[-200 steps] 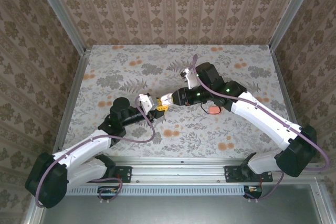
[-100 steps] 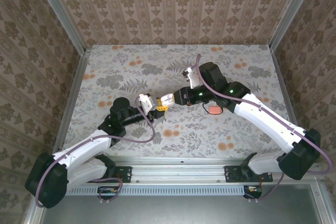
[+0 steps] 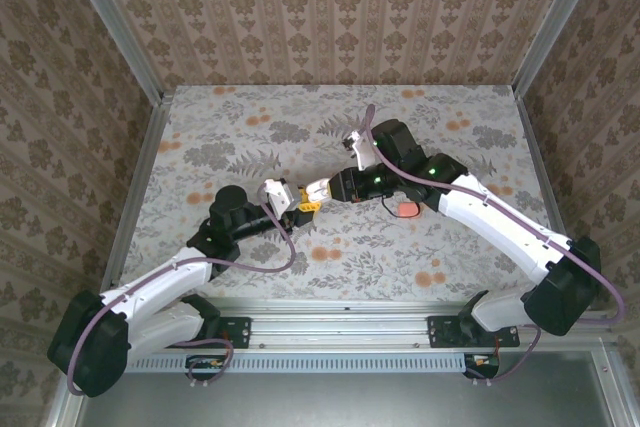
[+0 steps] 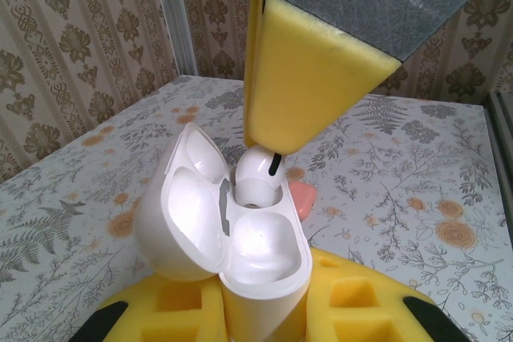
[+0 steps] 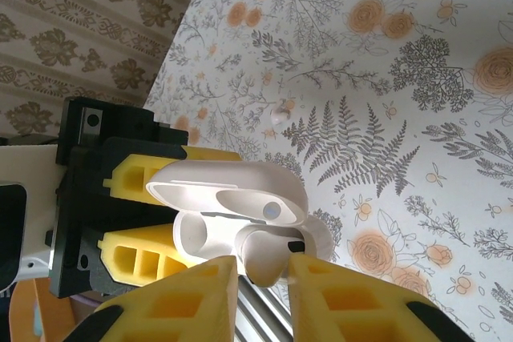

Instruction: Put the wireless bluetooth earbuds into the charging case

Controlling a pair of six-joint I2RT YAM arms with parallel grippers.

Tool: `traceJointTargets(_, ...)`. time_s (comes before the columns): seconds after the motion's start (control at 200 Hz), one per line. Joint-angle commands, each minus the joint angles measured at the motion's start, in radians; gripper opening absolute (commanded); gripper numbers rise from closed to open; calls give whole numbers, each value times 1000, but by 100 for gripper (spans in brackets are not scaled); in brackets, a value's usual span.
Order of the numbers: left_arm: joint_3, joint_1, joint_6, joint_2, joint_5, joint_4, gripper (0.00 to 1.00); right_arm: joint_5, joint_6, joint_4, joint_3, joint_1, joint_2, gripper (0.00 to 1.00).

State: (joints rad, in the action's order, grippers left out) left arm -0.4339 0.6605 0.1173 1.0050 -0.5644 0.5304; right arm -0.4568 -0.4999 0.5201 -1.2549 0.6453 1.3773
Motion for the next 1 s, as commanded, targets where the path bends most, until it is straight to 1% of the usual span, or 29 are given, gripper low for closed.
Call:
traceJointTargets(0.0, -36, 5, 11, -10, -23, 37, 5, -1, 11, 10, -17, -4, 8, 23)
traceJointTargets(0.32, -35, 5, 9, -12, -24, 37, 5, 4, 11, 11, -9, -4, 42, 22)
traceJointTargets(0.62, -34, 5, 3, -12, -4, 34, 5, 34, 23, 39, -14, -4, 22, 26)
traceJointTargets(0.625, -34, 4, 3, -11, -2, 34, 5, 35, 22, 37, -14, -4, -2, 26)
traceJointTargets(0.66, -32, 4, -1, -11, 1, 34, 5, 42, 20, 29, -10, -4, -21, 26)
traceJointTargets(0.725, -32, 4, -6, -14, 8, 34, 5, 56, 16, 19, 2, -3, -47, 30)
traceJointTargets(0.77, -35, 1, -15, -14, 18, 31, 5, 74, 12, -5, 10, -4, -66, 36)
traceJointTargets(0.795, -37, 1, -18, -13, 25, 27, 5, 86, 9, -14, 15, -4, -78, 38)
traceJointTargets(0.995, -66, -17, -35, -20, 62, -38, 4, 157, -5, -14, 31, -3, -155, 42)
